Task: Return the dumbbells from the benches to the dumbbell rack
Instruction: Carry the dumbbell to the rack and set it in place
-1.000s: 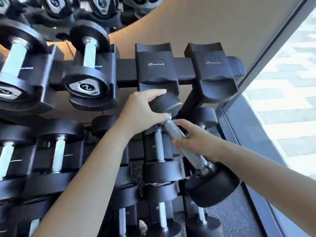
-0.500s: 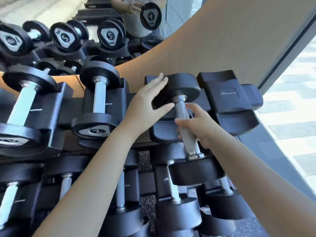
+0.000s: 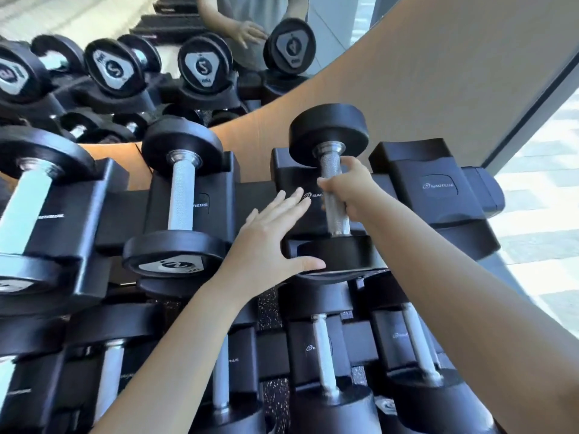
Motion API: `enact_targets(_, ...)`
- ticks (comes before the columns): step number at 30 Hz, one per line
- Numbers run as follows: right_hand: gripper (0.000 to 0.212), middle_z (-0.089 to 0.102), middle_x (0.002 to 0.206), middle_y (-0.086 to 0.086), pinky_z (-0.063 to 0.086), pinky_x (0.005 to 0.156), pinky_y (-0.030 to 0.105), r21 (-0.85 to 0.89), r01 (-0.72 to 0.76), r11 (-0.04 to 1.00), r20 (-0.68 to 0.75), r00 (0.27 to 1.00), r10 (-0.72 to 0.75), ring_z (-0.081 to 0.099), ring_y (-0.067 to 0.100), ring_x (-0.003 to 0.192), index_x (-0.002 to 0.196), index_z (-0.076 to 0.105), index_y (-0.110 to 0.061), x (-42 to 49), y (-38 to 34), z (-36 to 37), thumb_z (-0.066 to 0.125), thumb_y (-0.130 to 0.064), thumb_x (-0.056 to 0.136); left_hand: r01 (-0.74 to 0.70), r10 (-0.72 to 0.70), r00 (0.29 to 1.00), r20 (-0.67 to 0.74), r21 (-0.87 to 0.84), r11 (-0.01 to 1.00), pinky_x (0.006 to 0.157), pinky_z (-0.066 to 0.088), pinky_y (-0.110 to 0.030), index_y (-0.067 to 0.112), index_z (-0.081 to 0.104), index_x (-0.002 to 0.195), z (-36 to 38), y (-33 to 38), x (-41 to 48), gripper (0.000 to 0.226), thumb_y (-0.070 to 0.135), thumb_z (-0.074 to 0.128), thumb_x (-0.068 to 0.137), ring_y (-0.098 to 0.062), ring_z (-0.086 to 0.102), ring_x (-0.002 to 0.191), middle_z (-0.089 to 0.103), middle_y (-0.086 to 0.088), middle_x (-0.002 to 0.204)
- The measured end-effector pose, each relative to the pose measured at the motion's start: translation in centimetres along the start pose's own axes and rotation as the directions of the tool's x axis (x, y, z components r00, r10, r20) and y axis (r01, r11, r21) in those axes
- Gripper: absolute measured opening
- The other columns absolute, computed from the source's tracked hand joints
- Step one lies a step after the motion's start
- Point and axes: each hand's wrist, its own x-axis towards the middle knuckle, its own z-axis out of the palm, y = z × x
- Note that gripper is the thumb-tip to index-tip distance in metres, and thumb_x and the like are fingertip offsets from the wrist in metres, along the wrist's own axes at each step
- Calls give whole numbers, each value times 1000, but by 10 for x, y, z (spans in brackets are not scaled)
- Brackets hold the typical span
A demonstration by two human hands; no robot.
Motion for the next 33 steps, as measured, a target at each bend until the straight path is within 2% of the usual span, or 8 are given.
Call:
enact_targets(5, 59, 51, 123, 10, 49, 92, 47, -148, 29, 989, -8, 999, -31, 56, 34, 108, 141, 34, -15, 24, -2, 11, 58, -9, 88, 9, -9, 1000, -28, 16, 1000, 111, 9, -48, 27, 26, 141, 2, -3, 7, 90, 60, 61, 64, -6, 8, 139, 14, 19, 146)
enact_targets(12, 60, 45, 135, 15, 45, 97, 46, -342, 37, 939, 67, 998, -15, 52, 29, 109, 144, 25, -15, 33, -3, 9, 53, -11, 91, 25, -27, 998, -55, -46, 999, 111, 8, -46, 26, 29, 140, 9, -3, 8, 90, 65, 57, 63, -6, 9, 139, 16, 18, 146)
enact_targets(14, 54, 47, 135, 14, 47, 94, 41, -446, 115, 888, 121, 990, -67, 52, 25, 104, 141, 31, -12, 23, -4, -2, 52, -11, 91, 23, -26, 997, -66, -47, 999, 111, 8, -45, 26, 29, 140, 10, -2, 7, 88, 62, 58, 65, -6, 9, 139, 17, 17, 147)
enact_targets(17, 55, 46, 139, 10, 39, 97, 35, -668, 246, 703, 170, 969, -178, 45, 28, 123, 143, 30, -18, 1, 0, -20, 50, -21, 92, 11, -11, 997, -82, 2, 1000, 109, 9, -45, 25, 29, 140, 14, -2, 3, 83, 61, 57, 70, -8, 10, 139, 18, 14, 148)
enact_targets(19, 51, 51, 135, 10, 36, 96, 32, -651, 286, 703, 181, 958, -221, 43, 26, 125, 141, 35, -24, -14, 11, -29, 49, -29, 92, 1, 3, 997, -76, 50, 999, 109, 10, -48, 25, 29, 141, 19, -1, 0, 75, 55, 52, 76, -11, 11, 139, 19, 10, 149)
enact_targets(21, 48, 54, 129, 8, 36, 91, 29, -537, 296, 790, 185, 955, -232, 48, 21, 119, 139, 39, -32, -28, 26, -38, 46, -40, 92, 1, 4, 997, -78, 72, 997, 109, 11, -50, 25, 26, 141, 26, 4, -4, 67, 46, 53, 83, -13, 11, 140, 20, 8, 150)
enact_targets(24, 46, 54, 125, 3, 32, 91, 23, -425, 369, 826, 196, 929, -314, 50, 12, 113, 135, 43, -38, -50, 50, -48, 45, -50, 90, 35, -32, 995, -98, 25, 999, 110, 9, -44, 26, 19, 143, 34, 9, -8, 62, 33, 52, 90, -11, 12, 139, 19, 9, 151)
enact_targets(33, 58, 45, 123, -10, 22, 88, -6, -288, 549, 784, 250, 834, -492, 41, -9, 109, 141, 32, -34, -69, 79, -62, 57, -33, 89, 45, -32, 991, -128, 98, 994, 109, 12, -46, 20, 16, 144, 40, 10, -13, 59, 36, 39, 92, -13, 14, 138, 20, 3, 151)
